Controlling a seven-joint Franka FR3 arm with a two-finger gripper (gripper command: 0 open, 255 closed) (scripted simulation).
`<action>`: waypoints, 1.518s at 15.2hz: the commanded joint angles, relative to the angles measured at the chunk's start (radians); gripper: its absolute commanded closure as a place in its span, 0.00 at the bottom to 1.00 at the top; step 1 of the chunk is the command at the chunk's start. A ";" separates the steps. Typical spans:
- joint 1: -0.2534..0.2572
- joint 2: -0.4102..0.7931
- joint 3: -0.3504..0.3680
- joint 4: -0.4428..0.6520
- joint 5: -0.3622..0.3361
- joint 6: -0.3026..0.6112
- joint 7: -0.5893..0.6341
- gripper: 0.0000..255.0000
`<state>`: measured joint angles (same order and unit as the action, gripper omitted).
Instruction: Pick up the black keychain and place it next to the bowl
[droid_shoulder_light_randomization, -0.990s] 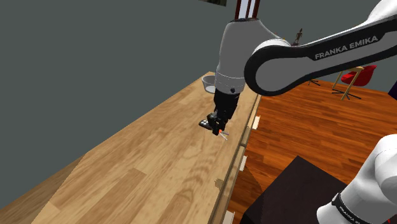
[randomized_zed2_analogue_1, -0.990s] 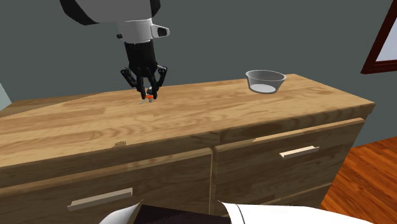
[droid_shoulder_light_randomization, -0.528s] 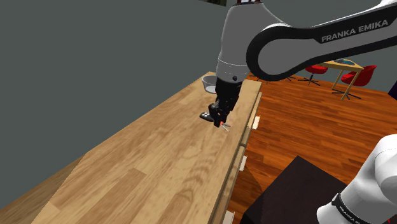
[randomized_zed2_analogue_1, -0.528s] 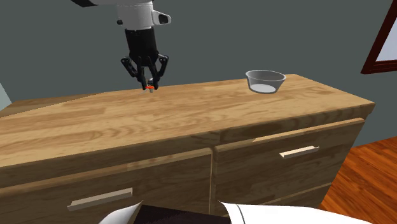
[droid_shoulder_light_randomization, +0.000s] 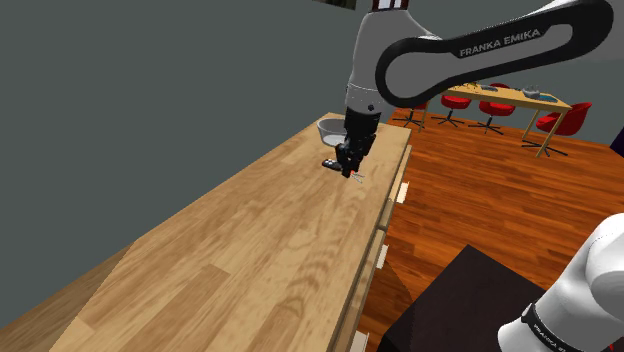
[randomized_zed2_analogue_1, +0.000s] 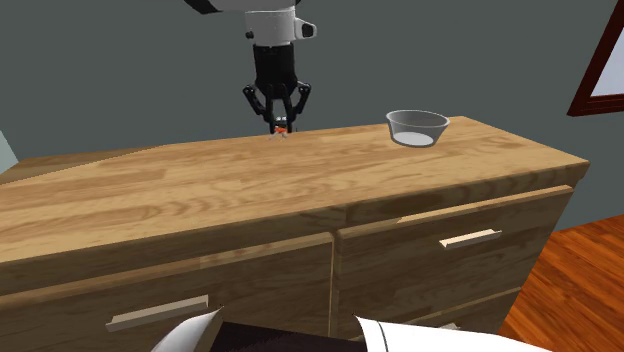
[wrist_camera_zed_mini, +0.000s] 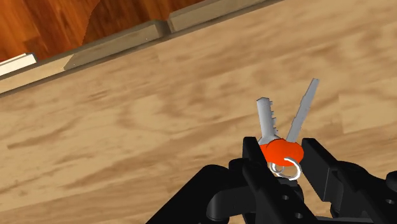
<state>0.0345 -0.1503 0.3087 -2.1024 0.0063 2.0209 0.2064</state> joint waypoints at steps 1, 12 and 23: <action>-0.021 0.024 -0.025 0.029 -0.009 -0.005 -0.042 1.00; -0.128 0.227 -0.136 0.261 -0.046 -0.035 -0.246 1.00; -0.227 0.550 -0.212 0.710 -0.056 -0.158 -0.431 1.00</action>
<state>-0.1810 0.3632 0.1034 -1.4381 -0.0496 1.8720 -0.2049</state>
